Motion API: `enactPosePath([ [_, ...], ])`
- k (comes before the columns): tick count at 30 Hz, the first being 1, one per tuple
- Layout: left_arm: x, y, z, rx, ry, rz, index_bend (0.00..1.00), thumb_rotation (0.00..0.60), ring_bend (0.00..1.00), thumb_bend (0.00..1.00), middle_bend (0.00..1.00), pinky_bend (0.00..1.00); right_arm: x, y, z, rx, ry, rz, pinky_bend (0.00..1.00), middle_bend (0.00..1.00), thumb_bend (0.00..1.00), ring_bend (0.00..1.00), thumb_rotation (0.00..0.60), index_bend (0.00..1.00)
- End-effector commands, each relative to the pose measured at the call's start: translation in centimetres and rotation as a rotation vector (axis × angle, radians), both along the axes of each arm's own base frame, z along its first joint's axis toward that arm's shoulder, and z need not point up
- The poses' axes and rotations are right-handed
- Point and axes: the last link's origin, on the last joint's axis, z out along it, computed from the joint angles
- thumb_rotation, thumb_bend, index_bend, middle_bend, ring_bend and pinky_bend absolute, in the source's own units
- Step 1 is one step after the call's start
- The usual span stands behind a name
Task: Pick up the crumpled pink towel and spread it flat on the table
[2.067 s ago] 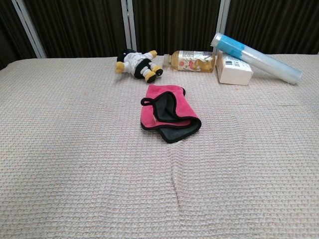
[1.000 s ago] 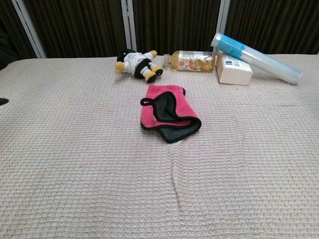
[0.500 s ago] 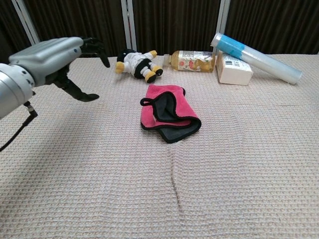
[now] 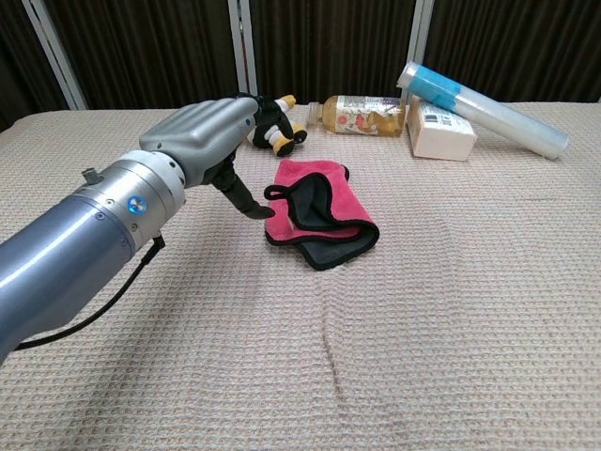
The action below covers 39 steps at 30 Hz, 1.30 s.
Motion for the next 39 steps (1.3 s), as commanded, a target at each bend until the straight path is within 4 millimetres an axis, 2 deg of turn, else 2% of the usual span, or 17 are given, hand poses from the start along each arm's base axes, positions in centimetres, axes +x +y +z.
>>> enactPosePath([
  [1,1.2,0.6,-1.1,0.029,-0.014,-0.011,0.23,0.6,0.0,0.19,0.06,0.0,0.0,0.0,0.0,0.004,-0.01,0.001,0.0,0.0,0.23,0.0,0.6,0.0],
  [15,2.2,2.8,-4.8,0.059,-0.023,0.014,0.24,0.6,0.0,0.21,0.07,0.0,-0.1,0.3,0.3,0.003,-0.032,0.002,0.0,0.0,0.23,0.0,0.6,0.0],
  [22,2.2,3.3,-5.3,0.068,-0.032,0.012,0.26,0.6,0.0,0.23,0.07,0.0,0.0,0.3,0.3,0.005,-0.034,0.003,0.0,0.0,0.23,0.0,0.6,0.0],
  [27,1.4,3.4,-5.7,0.065,-0.03,0.022,0.36,0.6,0.0,0.3,0.07,0.0,0.1,0.3,0.1,0.011,-0.032,0.003,0.0,0.0,0.23,0.0,0.6,0.0],
  [31,0.6,3.4,-5.9,0.068,-0.018,0.031,0.51,0.6,0.0,0.32,0.08,0.0,0.1,0.3,0.0,0.013,-0.031,0.003,0.0,0.0,0.23,0.0,0.6,0.0],
  [39,-0.2,3.7,-5.8,0.079,0.003,0.051,0.6,0.6,0.0,0.32,0.09,0.0,0.3,0.2,-0.1,0.016,-0.036,0.006,0.0,0.0,0.23,0.0,0.6,0.0],
])
